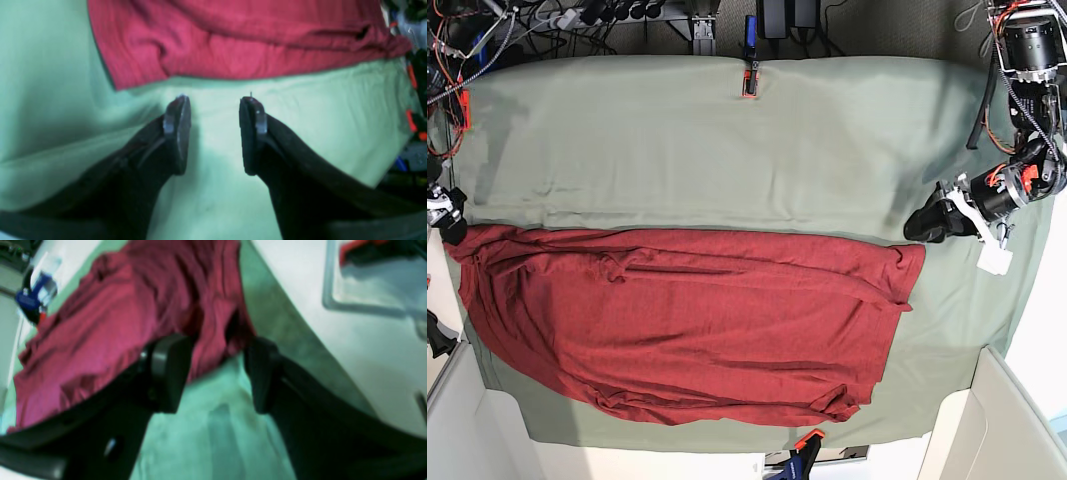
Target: Fold the T-shirt properly
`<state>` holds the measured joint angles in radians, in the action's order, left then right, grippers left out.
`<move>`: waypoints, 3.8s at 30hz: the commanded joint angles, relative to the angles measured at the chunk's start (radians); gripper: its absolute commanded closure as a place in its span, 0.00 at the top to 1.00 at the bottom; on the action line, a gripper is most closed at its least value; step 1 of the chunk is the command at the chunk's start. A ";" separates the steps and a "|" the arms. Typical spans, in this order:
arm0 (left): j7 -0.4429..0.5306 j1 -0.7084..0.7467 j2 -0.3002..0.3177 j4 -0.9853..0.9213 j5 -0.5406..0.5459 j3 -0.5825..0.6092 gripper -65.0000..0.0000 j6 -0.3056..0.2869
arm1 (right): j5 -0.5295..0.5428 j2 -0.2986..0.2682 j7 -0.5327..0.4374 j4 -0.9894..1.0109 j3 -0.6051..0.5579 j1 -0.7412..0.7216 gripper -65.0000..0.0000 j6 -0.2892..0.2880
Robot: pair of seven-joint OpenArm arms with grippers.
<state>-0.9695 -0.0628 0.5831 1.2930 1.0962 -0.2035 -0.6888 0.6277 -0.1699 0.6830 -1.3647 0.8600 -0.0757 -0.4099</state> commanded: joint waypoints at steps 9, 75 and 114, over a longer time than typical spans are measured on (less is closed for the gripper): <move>0.023 -0.001 -0.022 0.011 -0.018 -0.006 0.42 -0.009 | -0.019 -0.010 -0.021 0.112 -0.057 -0.096 0.49 -0.005; 0.115 -0.164 -0.149 -0.196 -0.222 -0.111 0.42 0.118 | -0.127 0.037 -0.080 0.114 -0.183 -0.098 0.49 0.021; 0.270 -0.352 -0.286 -0.393 -0.564 -0.111 0.29 0.259 | -0.118 0.038 -0.057 0.114 -0.184 -0.098 0.49 0.020</move>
<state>-0.6933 -0.3969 0.2920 0.8936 0.5365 -0.3145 -0.4339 0.5049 -0.1215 0.6170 -1.2381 0.6765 -0.1612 -0.3889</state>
